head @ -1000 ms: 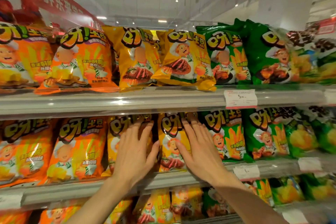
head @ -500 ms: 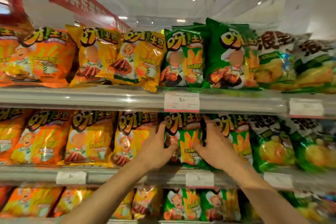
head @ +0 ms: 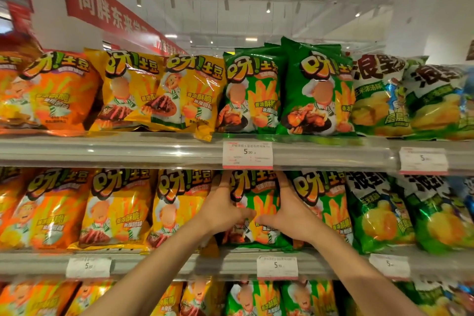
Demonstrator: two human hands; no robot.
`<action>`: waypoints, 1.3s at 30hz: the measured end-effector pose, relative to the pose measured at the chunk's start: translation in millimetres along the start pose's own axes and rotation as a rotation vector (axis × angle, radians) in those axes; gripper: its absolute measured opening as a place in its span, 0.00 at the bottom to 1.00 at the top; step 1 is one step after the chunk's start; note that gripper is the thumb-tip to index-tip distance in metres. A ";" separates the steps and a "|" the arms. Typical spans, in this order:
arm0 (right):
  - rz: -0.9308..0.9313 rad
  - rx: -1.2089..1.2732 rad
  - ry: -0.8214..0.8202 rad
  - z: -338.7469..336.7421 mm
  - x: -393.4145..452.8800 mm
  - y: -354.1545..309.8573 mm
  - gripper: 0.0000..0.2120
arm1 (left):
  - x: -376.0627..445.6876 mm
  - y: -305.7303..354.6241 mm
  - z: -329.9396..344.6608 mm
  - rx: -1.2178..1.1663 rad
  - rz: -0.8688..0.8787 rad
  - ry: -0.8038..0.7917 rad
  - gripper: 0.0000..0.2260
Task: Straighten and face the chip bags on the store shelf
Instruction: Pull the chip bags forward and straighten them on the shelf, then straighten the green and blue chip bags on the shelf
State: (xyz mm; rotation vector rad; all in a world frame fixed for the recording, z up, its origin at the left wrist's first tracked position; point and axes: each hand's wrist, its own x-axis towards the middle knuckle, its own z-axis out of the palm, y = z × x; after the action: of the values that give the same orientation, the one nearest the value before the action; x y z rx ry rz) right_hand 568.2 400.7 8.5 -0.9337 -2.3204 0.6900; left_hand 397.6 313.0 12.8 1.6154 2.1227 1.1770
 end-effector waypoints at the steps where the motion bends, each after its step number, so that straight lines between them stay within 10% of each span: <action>1: -0.003 -0.031 0.003 -1.2 -0.4 1.1 0.56 | 0.0 -2.0 0.7 0.019 0.005 -0.003 0.40; 9: -0.026 -0.093 -0.018 -3.9 -8.3 -5.5 0.52 | -7.9 -6.7 0.2 0.169 0.127 -0.006 0.48; 16: -0.221 -0.629 0.362 30.6 -27.7 -18.3 0.25 | -34.3 -52.5 -28.7 0.662 0.517 0.415 0.21; 22: -0.198 -0.713 0.341 68.3 2.4 -24.9 0.32 | -24.4 -88.7 -33.4 0.787 0.292 0.390 0.24; 39: -0.259 -0.601 0.380 43.9 -10.5 -12.0 0.29 | -27.6 -79.6 -30.0 0.673 0.368 0.420 0.24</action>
State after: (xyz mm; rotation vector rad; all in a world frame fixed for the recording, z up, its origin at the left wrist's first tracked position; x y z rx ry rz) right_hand 540.9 374.3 -18.7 -0.8845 -2.2602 -0.2941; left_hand 333.4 269.1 -31.4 2.2825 2.7851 1.0184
